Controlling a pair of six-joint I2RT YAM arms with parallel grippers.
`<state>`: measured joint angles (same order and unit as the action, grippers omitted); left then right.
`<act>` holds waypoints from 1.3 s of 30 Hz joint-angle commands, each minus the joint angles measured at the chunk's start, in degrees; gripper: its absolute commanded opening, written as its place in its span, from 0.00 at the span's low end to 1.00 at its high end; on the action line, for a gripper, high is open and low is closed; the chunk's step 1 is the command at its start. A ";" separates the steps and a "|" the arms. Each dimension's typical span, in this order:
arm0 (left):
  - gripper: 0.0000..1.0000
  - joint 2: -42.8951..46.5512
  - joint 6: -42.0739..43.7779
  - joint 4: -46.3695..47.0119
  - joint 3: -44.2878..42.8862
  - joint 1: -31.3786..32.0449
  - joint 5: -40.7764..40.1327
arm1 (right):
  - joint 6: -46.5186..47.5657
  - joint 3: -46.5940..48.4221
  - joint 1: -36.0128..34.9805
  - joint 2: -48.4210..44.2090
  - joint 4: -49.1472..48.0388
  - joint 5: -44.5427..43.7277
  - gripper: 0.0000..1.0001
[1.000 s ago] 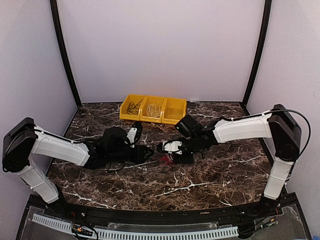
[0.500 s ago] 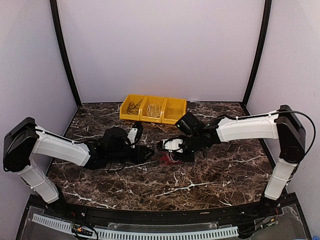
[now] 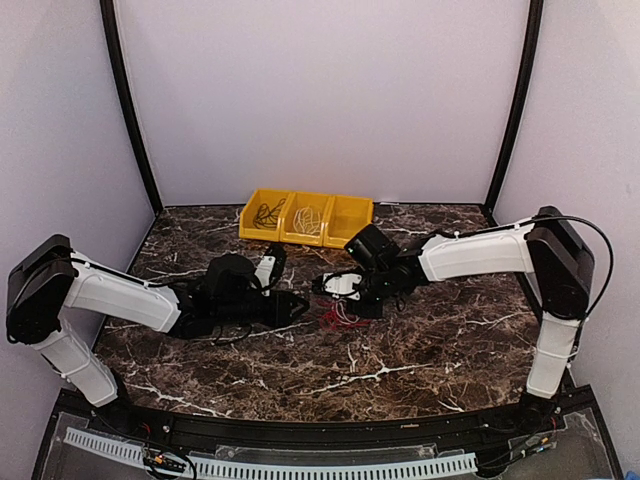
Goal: Untangle the cables
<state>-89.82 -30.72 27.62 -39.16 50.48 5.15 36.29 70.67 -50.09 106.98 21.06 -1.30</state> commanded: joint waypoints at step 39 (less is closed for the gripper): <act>0.42 -5.20 4.85 22.89 -1.11 5.42 15.92 | -7.26 2.46 1.20 -19.60 9.80 18.87 0.00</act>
<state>-96.66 -28.77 50.87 -39.33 55.79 20.49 29.23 74.04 -49.21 90.37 31.03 16.19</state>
